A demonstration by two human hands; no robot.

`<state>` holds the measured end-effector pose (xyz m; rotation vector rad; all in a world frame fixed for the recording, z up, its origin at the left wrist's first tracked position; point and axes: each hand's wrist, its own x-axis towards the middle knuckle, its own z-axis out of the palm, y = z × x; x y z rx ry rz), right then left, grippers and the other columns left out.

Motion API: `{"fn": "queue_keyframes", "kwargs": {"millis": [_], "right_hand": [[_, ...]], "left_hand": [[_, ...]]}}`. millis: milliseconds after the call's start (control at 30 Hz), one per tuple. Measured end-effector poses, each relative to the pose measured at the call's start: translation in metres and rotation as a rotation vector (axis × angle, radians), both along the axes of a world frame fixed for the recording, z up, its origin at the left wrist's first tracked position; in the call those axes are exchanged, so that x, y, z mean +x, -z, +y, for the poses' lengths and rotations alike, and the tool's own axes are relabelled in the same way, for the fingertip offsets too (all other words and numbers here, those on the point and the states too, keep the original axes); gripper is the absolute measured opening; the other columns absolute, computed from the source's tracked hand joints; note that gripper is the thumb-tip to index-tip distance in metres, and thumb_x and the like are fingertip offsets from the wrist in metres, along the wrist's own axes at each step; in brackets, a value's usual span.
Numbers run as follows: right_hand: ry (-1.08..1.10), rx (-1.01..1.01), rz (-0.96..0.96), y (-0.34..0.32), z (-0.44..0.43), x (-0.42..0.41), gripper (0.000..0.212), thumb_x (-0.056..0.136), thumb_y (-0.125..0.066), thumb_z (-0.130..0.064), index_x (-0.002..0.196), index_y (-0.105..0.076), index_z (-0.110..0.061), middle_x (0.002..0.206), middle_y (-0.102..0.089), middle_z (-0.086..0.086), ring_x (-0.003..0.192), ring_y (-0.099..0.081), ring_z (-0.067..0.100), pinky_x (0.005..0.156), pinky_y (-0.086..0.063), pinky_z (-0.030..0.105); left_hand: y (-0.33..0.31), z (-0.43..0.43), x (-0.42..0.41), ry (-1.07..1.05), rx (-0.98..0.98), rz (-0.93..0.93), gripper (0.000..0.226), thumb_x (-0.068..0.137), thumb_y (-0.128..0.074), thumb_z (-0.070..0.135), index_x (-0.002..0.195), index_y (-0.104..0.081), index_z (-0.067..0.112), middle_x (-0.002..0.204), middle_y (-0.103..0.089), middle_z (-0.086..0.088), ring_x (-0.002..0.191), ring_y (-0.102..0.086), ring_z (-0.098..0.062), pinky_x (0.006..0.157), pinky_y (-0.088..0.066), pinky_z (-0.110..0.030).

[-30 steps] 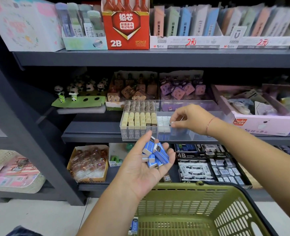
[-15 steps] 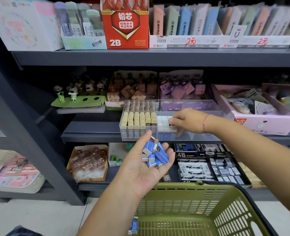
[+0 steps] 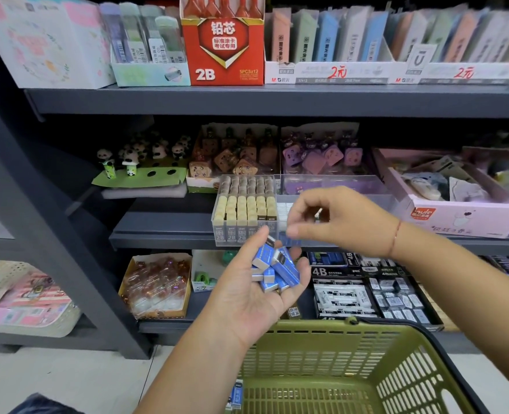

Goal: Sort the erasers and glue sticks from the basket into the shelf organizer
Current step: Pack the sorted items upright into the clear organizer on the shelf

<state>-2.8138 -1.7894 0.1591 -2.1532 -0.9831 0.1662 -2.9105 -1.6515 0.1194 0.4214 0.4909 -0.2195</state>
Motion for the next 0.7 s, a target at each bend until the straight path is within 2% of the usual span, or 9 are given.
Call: {"fn": "queue_keyframes", "kwargs": {"millis": [100, 233, 300, 400, 500, 600, 700], "right_hand": [[-0.030, -0.072, 0.069, 0.009, 0.006, -0.023, 0.022, 0.069, -0.083, -0.029, 0.084, -0.068, -0.023, 0.079, -0.064, -0.006, 0.066, -0.052, 0.001, 0.064, -0.046, 0.018], [0.033, -0.100, 0.023, 0.022, 0.011, -0.028, 0.028, 0.065, -0.086, -0.031, 0.080, -0.064, -0.022, 0.079, -0.057, -0.007, 0.062, -0.045, 0.001, 0.062, -0.043, 0.017], [0.010, -0.088, 0.055, 0.020, 0.010, -0.028, 0.022, 0.067, -0.085, -0.027, 0.076, -0.065, -0.023, 0.076, -0.057, -0.006, 0.061, -0.045, 0.001, 0.061, -0.041, 0.016], [-0.076, 0.059, 0.247, 0.011, 0.005, -0.025, 0.014, 0.071, -0.081, -0.020, 0.077, -0.068, -0.022, 0.073, -0.062, 0.000, 0.064, -0.050, 0.005, 0.063, -0.043, 0.020], [-0.035, 0.263, 0.378, 0.000, -0.005, -0.013, 0.021, 0.072, -0.071, -0.020, 0.089, -0.070, -0.008, 0.079, -0.066, 0.009, 0.067, -0.056, 0.010, 0.064, -0.046, 0.020], [0.131, 0.334, 0.302, -0.006, -0.019, 0.016, 0.017, 0.083, -0.066, -0.005, 0.099, -0.068, -0.001, 0.077, -0.070, -0.005, 0.063, -0.059, 0.006, 0.060, -0.048, 0.016], [0.321, 0.189, 0.033, -0.004, -0.028, 0.049, 0.017, 0.083, -0.069, -0.001, 0.095, -0.068, -0.012, 0.074, -0.064, -0.002, 0.058, -0.059, 0.003, 0.060, -0.050, 0.019]], "left_hand": [[0.001, 0.000, -0.001, 0.036, -0.007, -0.078, 0.042, 0.083, -0.070, 0.026, 0.114, -0.063, -0.002, 0.116, -0.066, -0.021, 0.100, -0.066, -0.030, 0.082, -0.056, -0.044], [0.003, 0.000, 0.000, 0.069, 0.012, -0.092, 0.041, 0.085, -0.067, 0.027, 0.111, -0.063, -0.004, 0.108, -0.067, -0.022, 0.096, -0.066, -0.031, 0.074, -0.060, -0.041], [0.004, 0.001, 0.000, 0.078, 0.002, -0.110, 0.043, 0.085, -0.066, 0.027, 0.115, -0.062, -0.005, 0.111, -0.067, -0.021, 0.098, -0.067, -0.031, 0.078, -0.059, -0.043], [0.003, 0.002, 0.001, 0.033, -0.003, -0.108, 0.041, 0.084, -0.066, 0.022, 0.116, -0.061, -0.004, 0.116, -0.066, -0.023, 0.107, -0.065, -0.030, 0.083, -0.056, -0.046], [0.002, 0.003, 0.001, -0.029, -0.015, -0.043, 0.024, 0.079, -0.071, 0.015, 0.097, -0.063, 0.002, 0.103, -0.067, -0.021, 0.098, -0.064, -0.032, 0.069, -0.060, -0.039], [0.004, 0.004, 0.001, -0.030, -0.020, 0.008, 0.013, 0.080, -0.070, 0.011, 0.082, -0.063, 0.001, 0.097, -0.062, -0.021, 0.087, -0.062, -0.030, 0.053, -0.059, -0.028], [0.006, 0.004, 0.002, -0.054, -0.016, 0.032, 0.010, 0.082, -0.069, 0.006, 0.085, -0.062, 0.001, 0.094, -0.063, -0.020, 0.080, -0.061, -0.029, 0.048, -0.056, -0.024]]}}
